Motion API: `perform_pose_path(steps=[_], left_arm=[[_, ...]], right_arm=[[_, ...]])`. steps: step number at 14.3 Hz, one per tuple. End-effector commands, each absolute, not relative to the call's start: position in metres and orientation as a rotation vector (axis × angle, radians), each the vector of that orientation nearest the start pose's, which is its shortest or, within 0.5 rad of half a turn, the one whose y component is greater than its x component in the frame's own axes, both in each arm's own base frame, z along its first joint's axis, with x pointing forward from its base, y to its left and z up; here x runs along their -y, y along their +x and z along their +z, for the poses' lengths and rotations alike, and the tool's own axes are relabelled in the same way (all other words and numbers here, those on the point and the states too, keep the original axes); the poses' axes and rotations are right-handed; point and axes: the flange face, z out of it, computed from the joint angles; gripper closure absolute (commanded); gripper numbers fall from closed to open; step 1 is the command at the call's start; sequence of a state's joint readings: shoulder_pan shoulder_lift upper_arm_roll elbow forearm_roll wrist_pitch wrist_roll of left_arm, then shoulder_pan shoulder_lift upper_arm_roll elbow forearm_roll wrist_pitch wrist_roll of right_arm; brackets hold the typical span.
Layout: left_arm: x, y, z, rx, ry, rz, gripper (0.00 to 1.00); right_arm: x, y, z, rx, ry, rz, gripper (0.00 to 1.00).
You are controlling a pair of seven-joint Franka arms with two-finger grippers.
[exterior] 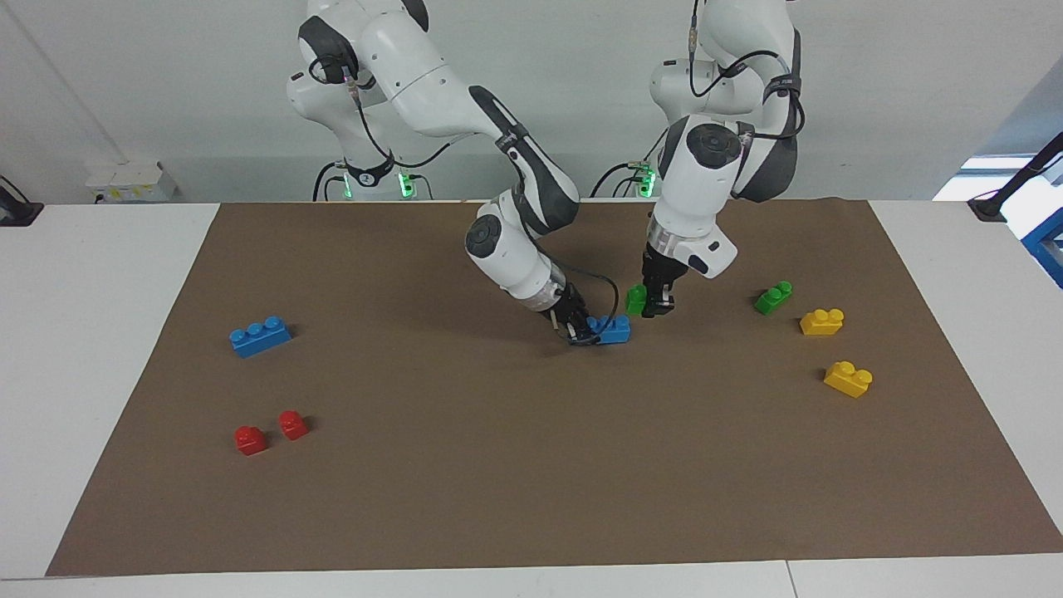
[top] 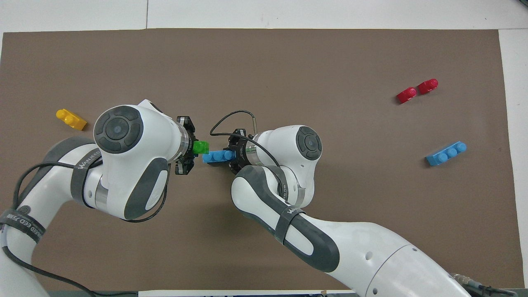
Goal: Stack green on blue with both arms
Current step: 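Bring the green brick toward the blue brick held by the right gripper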
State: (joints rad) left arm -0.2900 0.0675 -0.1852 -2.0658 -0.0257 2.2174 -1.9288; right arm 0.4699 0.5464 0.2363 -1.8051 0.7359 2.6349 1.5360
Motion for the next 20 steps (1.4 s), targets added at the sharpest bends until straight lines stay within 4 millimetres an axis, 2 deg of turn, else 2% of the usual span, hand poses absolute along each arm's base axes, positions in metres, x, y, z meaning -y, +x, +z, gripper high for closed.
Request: perform_pose_path(steps=[1, 5, 7, 12, 20], left_arm=[[0.265, 0.497, 0.405, 2.219, -2.392, -0.022, 1.0], [0.271, 0.487, 0.386, 2.21, -2.427, -0.033, 1.0], [0.272, 0.489, 0.377, 2.213, -2.428, -0.029, 1.0], [0.283, 0.484, 0.368, 2.195, -2.454, -0.026, 1.0], [0.285, 0.489, 0.352, 2.195, -2.461, -0.028, 1.0]], right_arm=[[-0.408, 0.532, 0.273, -1.764, -1.924, 0.513, 1.0], [-0.402, 0.533, 0.27, -1.777, -1.918, 0.508, 1.0], [-0.399, 0.536, 0.27, -1.789, -1.905, 0.509, 1.0], [-0.398, 0.535, 0.267, -1.818, -1.864, 0.532, 1.0], [-0.399, 0.535, 0.269, -1.817, -1.853, 0.517, 1.0]])
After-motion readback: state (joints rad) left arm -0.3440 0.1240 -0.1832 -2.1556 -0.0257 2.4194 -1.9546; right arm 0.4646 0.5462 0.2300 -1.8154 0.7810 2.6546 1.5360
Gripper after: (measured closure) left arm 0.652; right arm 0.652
